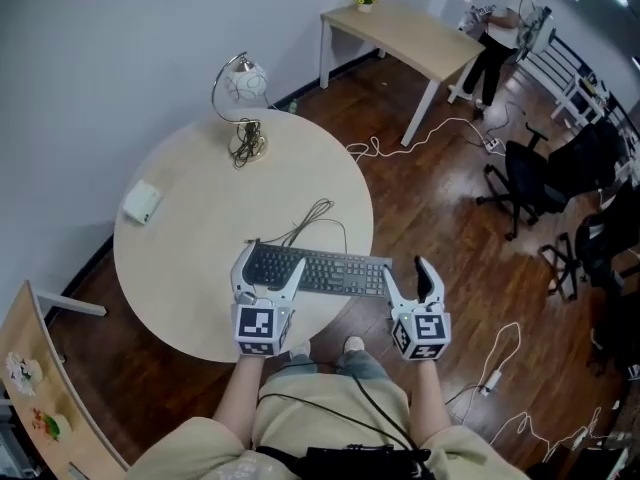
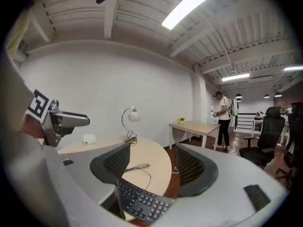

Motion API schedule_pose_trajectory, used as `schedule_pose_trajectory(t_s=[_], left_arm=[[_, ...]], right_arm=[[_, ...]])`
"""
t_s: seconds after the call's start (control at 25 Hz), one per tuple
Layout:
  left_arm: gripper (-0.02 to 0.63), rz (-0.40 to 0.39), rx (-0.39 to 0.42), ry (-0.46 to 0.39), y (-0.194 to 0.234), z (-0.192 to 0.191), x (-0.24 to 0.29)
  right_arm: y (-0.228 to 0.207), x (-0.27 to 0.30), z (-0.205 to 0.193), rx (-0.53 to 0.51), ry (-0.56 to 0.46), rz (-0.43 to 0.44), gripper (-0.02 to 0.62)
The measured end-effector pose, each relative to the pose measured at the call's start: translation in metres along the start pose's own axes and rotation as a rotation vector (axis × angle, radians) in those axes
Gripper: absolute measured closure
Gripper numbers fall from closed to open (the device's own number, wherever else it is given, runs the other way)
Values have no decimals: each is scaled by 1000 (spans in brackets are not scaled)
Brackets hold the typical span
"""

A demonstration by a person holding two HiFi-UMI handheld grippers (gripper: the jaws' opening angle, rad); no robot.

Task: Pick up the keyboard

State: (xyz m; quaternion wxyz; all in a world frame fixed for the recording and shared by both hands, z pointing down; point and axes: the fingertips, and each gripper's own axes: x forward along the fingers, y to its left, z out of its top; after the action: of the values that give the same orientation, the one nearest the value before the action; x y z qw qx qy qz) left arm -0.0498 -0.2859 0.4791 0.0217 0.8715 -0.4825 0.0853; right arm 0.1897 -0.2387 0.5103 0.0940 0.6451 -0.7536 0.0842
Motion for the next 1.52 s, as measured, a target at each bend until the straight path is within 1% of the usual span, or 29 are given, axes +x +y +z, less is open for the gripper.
schedule_pose_trajectory(t_s=[0.12,0.2,0.32,0.4,0.48,0.6,0.72,0.92,1.04,1.16,1.2,1.24,1.36,1.44,1.52], left_arm=[[253,14,21,12,-3,-1,16],[253,35,11,25,-4,-3,21],[253,53,23,52,-10,-8,26],[253,87,29,67,-9,-13,29],[253,115,26,79,-9,-17,32],[253,110,35,103,-20,-19,35],[253,106,45,133,-27,-19,32],[253,143,62,177,-24,-26,27],[253,164,66,199,-20,-31,21],[253,183,65,216,-18,-35,14],[253,186,64,222,-17,-37,13],[253,188,63,227,-17,-38,11],[253,194,60,239,-13,-43,8],[253,199,55,241,-10,-45,6],[253,198,48,234,-6,-44,6]], right_arm=[[-30,20,-50,0,119,23,286],[-47,30,-87,1,206,45,285],[-66,41,-139,42,315,95,284],[-73,49,-175,98,391,146,246],[-76,56,-210,173,468,192,179],[-79,64,-252,251,560,233,115],[-73,74,-284,318,638,270,72],[-58,97,-318,427,732,309,63],[-45,106,-332,437,785,338,64],[-26,110,-338,468,816,404,68],[-21,112,-337,494,818,423,120],[-18,115,-337,515,819,431,129],[-17,121,-335,531,831,430,142],[-16,120,-326,543,827,430,166],[-16,118,-314,552,799,434,199]])
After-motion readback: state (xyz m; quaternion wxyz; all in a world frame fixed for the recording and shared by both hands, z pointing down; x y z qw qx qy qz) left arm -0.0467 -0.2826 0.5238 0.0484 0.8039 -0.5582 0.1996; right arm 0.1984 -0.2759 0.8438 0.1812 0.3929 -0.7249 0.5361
